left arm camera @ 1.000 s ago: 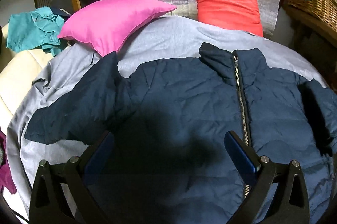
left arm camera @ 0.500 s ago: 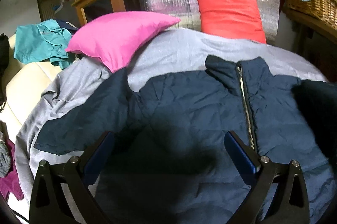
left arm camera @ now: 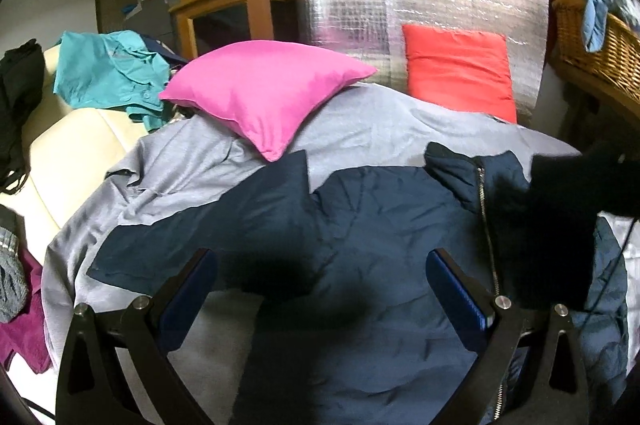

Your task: Fold large clothes

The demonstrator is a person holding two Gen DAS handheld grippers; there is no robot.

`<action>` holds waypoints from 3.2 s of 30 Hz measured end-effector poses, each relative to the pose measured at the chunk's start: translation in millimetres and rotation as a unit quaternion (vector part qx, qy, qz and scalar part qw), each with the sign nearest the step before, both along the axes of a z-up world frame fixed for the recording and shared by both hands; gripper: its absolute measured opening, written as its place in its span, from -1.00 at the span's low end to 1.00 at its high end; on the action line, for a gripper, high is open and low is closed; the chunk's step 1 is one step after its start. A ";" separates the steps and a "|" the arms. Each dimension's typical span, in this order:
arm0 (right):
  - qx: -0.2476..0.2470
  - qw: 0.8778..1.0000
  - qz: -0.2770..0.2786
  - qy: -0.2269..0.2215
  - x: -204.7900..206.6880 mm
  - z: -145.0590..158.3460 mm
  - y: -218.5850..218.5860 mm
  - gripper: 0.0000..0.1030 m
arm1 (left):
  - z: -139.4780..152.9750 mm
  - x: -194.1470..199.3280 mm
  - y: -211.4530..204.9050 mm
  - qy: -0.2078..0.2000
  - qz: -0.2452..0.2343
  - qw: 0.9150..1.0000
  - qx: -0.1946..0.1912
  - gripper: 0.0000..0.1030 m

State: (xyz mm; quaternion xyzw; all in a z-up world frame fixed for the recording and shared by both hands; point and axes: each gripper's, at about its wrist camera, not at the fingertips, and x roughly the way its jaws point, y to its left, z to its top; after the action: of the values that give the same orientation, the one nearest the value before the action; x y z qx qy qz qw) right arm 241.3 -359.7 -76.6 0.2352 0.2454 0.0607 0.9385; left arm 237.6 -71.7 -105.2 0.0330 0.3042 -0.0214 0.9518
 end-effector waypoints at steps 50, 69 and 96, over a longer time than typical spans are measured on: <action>0.134 0.987 0.084 -0.043 -112.6 6.0 -56.5 0.43 | -12.8 3.8 -7.8 0.025 -0.010 1.000 -0.012 1.00; 0.019 0.945 0.254 0.205 -52.7 -74.8 48.2 0.71 | -26.5 32.5 44.1 0.061 0.082 0.995 -0.011 1.00; 0.146 0.963 -0.136 0.179 -82.7 -98.0 -174.5 0.28 | -51.3 -24.9 -174.0 0.040 -0.164 0.983 0.074 1.00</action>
State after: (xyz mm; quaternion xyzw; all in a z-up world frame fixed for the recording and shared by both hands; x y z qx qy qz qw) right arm 158.6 -534.2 -174.6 0.4078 0.3640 -0.0756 0.8340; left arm 212.7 -245.7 -156.5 0.1522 0.3336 -0.1557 0.9172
